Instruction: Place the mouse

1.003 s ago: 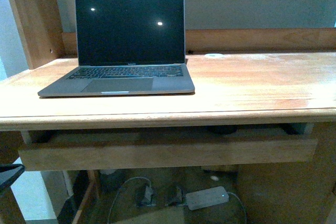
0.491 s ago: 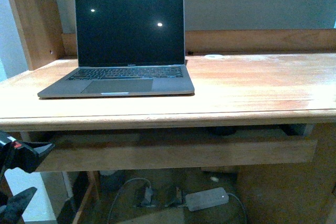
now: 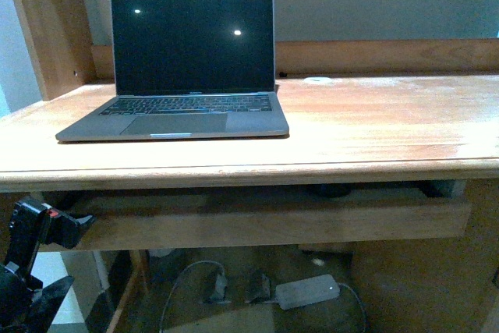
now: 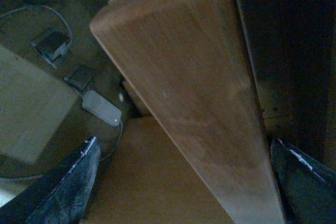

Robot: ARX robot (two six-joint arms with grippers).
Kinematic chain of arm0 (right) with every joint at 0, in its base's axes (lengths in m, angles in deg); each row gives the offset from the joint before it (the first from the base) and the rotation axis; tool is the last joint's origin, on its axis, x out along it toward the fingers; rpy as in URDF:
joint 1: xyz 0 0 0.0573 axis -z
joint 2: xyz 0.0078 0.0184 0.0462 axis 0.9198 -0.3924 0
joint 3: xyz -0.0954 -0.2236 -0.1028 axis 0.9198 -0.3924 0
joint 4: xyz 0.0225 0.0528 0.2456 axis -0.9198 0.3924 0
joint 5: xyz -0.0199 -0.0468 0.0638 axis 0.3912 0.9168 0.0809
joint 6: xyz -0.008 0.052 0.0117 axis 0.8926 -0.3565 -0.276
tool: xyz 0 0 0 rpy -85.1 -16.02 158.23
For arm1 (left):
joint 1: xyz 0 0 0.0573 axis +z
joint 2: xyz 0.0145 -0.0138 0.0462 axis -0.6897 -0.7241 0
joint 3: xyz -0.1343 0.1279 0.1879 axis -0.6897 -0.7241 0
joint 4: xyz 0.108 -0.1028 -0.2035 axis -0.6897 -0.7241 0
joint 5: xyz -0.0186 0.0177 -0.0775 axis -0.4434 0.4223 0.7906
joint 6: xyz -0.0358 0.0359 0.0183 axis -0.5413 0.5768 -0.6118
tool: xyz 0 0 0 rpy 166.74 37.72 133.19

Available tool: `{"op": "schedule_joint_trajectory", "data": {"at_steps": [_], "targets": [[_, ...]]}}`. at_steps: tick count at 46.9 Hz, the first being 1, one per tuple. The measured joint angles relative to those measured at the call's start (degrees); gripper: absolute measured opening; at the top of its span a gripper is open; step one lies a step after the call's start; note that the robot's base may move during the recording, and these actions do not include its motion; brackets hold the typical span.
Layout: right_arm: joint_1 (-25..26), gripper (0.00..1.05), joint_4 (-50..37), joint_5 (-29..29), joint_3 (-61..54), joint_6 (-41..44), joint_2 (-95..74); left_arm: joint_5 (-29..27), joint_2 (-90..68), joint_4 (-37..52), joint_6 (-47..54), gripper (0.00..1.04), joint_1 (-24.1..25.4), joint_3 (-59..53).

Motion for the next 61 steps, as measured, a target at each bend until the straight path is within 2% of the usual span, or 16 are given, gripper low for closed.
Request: {"op": "schedule_joint_trajectory", "data": {"at_steps": [21, 44, 46, 53, 61], "targets": [[0.0, 0.98, 0.0, -0.02, 0.0, 0.0, 0.0, -0.09, -3.15, -0.85, -0.39, 0.98, -0.22, 5.05], [0.0, 0.98, -0.02, -0.02, 0.0, 0.0, 0.0, 0.37, -7.32, -5.73, -2.43, 0.98, -0.68, 12.39], [0.0, 0.98, -0.02, 0.0, 0.0, 0.0, 0.0, 0.33, -8.13, -5.03, -3.39, 0.94, -0.74, 12.94], [0.0, 0.98, 0.0, -0.02, 0.0, 0.0, 0.0, -0.37, -8.92, -2.1, -8.7, 0.62, -1.31, 13.64], [0.0, 0.98, -0.02, -0.02, 0.0, 0.0, 0.0, -0.11, -5.75, 1.07, -14.34, 0.56, -1.97, 6.49]]}}
